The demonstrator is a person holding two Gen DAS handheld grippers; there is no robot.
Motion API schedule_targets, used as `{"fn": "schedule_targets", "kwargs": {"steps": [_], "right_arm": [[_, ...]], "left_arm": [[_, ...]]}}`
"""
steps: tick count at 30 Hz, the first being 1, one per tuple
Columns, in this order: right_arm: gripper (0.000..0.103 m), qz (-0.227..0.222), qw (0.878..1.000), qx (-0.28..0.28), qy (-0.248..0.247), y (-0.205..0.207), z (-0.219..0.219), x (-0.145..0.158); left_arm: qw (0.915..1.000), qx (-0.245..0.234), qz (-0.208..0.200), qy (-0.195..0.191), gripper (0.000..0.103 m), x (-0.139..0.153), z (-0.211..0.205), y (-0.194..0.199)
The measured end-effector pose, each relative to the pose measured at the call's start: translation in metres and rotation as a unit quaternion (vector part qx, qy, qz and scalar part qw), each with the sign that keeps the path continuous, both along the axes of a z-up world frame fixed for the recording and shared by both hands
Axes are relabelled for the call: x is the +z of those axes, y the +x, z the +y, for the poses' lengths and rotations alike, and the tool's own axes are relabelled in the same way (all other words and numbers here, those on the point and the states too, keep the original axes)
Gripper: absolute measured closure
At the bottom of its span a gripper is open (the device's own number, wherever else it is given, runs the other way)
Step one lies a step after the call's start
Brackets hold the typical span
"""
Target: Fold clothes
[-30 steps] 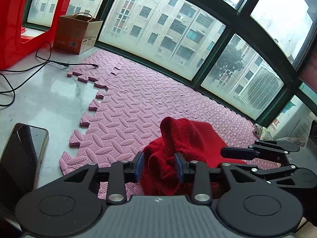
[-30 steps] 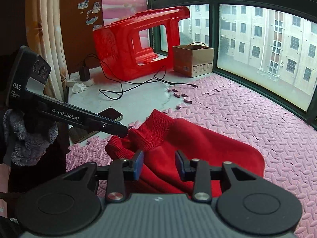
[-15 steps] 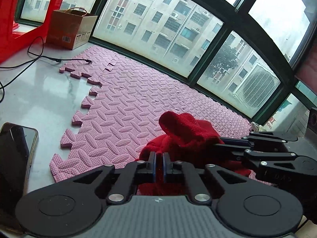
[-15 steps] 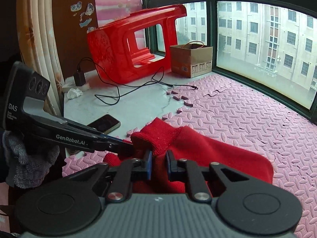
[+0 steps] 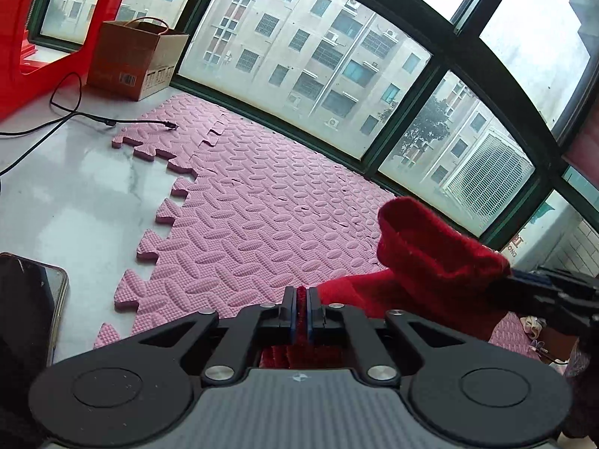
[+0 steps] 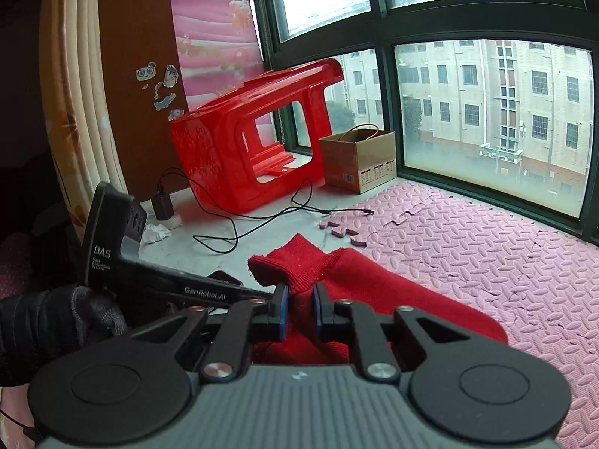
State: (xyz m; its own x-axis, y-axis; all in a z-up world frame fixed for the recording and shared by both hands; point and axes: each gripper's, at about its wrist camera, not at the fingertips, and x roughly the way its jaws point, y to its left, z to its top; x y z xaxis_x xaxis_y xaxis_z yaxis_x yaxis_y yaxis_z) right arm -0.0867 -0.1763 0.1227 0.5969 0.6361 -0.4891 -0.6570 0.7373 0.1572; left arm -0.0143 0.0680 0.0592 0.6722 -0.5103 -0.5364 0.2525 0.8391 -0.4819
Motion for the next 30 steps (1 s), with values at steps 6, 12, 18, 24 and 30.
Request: {"fn": "schedule_targets", "kwargs": {"steps": [6, 12, 18, 24, 30], "right_arm": [[0.091, -0.015, 0.999, 0.021, -0.041, -0.017, 0.018, -0.019], [0.091, -0.042, 0.994, 0.039, -0.097, -0.035, 0.035, -0.04], [0.088, -0.063, 0.99, 0.037, -0.118, -0.041, 0.043, -0.048], [0.084, -0.066, 0.99, 0.033, -0.12, -0.043, 0.043, -0.05], [0.077, -0.077, 0.989, 0.034, -0.121, -0.048, 0.043, -0.051]], "left_arm": [[0.9999, 0.005, 0.009, -0.005, 0.097, -0.005, 0.005, 0.003], [0.9996, 0.028, 0.006, -0.008, 0.097, 0.002, 0.011, -0.002], [0.9982, 0.014, -0.056, -0.017, 0.097, 0.045, 0.004, -0.016], [0.996, -0.07, -0.054, -0.013, 0.097, 0.048, -0.043, -0.013], [0.9984, -0.051, -0.022, -0.005, 0.097, 0.025, -0.05, 0.002]]}}
